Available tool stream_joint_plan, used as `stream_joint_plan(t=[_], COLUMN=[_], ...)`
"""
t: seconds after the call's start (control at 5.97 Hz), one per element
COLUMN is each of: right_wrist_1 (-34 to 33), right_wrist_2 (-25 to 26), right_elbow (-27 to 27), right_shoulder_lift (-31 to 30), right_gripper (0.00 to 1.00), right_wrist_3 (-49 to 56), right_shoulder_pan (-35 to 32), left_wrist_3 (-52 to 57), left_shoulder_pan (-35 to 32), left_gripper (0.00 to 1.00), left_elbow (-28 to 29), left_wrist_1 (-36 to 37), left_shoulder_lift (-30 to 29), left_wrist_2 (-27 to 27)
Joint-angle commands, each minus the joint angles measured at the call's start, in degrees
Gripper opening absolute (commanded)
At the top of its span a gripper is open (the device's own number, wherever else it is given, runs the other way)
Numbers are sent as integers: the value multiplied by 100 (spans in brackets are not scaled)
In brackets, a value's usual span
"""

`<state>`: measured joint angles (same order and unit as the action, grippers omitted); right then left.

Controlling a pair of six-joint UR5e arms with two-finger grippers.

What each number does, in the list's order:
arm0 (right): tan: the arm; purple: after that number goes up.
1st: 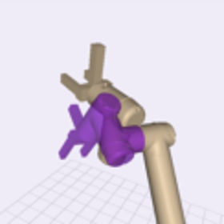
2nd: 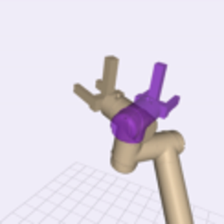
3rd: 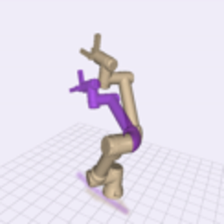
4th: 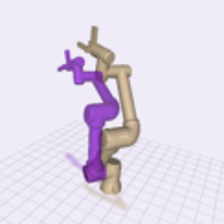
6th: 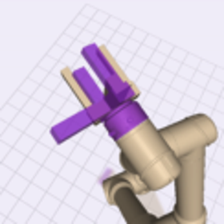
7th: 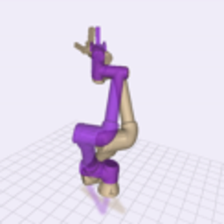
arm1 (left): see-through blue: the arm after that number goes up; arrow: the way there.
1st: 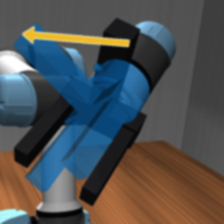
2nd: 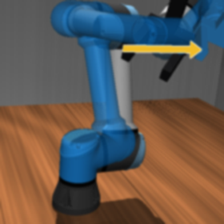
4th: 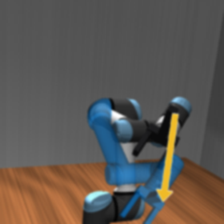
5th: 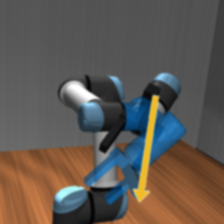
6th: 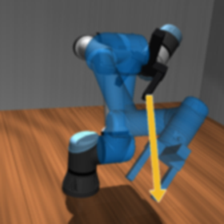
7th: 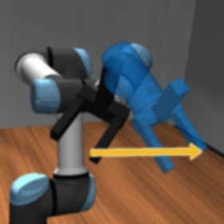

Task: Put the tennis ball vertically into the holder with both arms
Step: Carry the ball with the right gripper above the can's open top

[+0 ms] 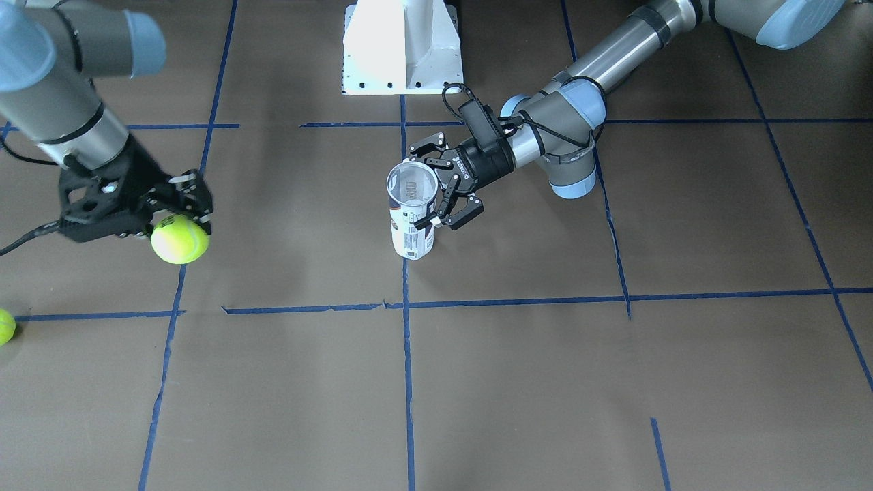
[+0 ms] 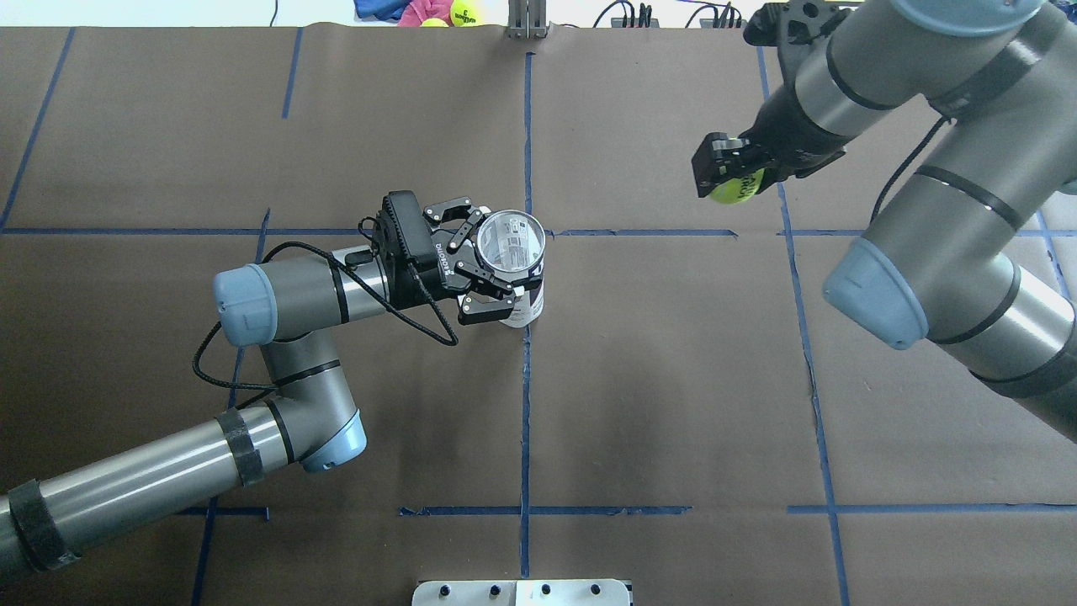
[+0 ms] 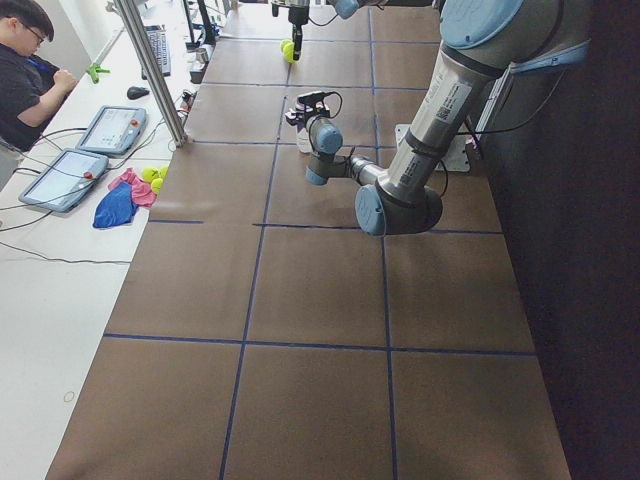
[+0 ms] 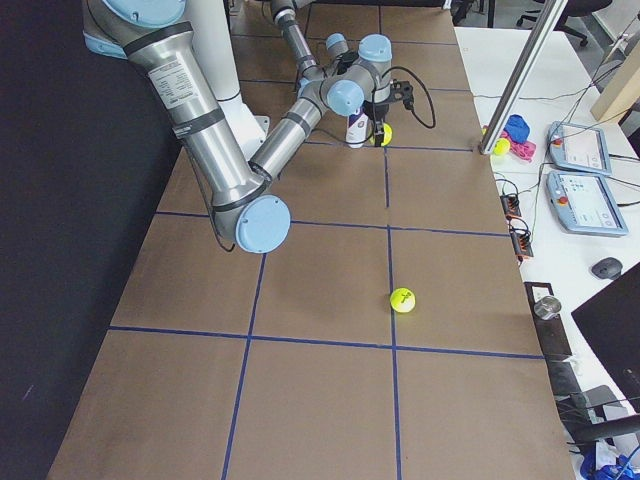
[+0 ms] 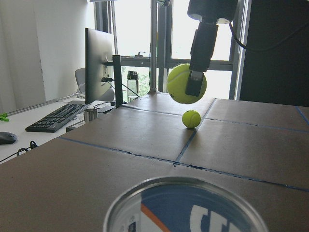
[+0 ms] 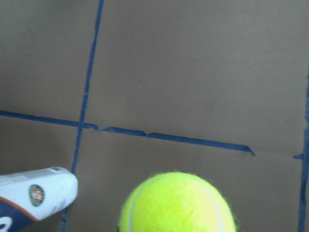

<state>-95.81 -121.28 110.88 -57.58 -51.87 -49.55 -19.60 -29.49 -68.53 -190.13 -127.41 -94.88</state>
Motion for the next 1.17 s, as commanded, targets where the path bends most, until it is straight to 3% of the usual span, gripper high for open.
stream_joint_plan(t=[0.0, 0.17, 0.5, 0.67, 1.01], right_wrist_1=[-1030, -1446, -1450, -1441, -1415], right_wrist_2=[662, 1050, 1352, 1431, 1467], right_elbow=[56, -48, -687, -717, -918], right_shoulder_lift=[1199, 1684, 2266, 2243, 2269], right_gripper=[14, 14, 15, 26, 33], right_wrist_3=[-936, -1157, -1440, -1440, -1431], right_shoulder_pan=[749, 1128, 1448, 1535, 1580], left_wrist_3=[0, 0, 0, 0, 0], left_shoulder_pan=[5, 31, 31, 31, 40], left_gripper=[99, 99, 98, 95, 94], left_elbow=[6, 6, 6, 6, 6], left_wrist_1=[2, 11, 90, 90, 90], left_shoulder_lift=[-3, -12, -55, -56, -56], left_wrist_2=[-5, 4, -5, -5, -5])
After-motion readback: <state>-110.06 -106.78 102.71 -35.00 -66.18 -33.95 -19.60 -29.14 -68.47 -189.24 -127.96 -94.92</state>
